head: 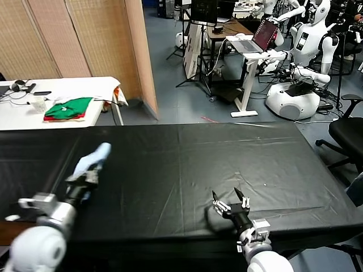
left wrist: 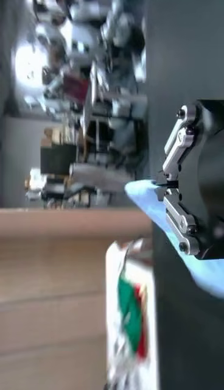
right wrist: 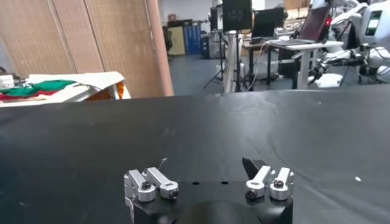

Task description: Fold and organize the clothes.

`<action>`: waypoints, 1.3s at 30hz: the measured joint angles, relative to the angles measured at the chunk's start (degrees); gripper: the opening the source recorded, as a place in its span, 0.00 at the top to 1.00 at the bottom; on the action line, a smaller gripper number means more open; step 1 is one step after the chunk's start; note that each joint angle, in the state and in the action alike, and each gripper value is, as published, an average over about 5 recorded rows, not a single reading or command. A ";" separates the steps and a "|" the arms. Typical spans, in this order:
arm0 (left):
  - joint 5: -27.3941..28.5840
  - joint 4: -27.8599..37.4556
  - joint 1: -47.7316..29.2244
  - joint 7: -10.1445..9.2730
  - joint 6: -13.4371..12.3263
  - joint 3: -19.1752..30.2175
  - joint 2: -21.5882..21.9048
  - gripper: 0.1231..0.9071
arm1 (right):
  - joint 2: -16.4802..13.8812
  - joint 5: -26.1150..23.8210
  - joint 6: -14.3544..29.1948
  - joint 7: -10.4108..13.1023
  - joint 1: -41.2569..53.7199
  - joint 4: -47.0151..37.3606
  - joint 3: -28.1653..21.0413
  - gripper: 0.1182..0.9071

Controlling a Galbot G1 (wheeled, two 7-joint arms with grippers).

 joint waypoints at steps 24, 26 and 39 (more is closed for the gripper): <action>5.38 3.02 -3.48 2.18 -4.47 10.17 -7.26 0.01 | -0.44 21.12 -11.22 5.10 12.71 -3.82 -9.97 0.00; 6.29 2.79 -3.04 2.03 -5.03 9.13 -6.81 0.00 | 0.46 21.50 -11.44 5.42 14.29 -4.99 -11.95 0.00; 8.98 1.36 0.22 1.49 -6.90 4.48 -7.24 0.00 | 4.43 23.98 -11.51 5.84 20.06 -12.59 -19.20 0.06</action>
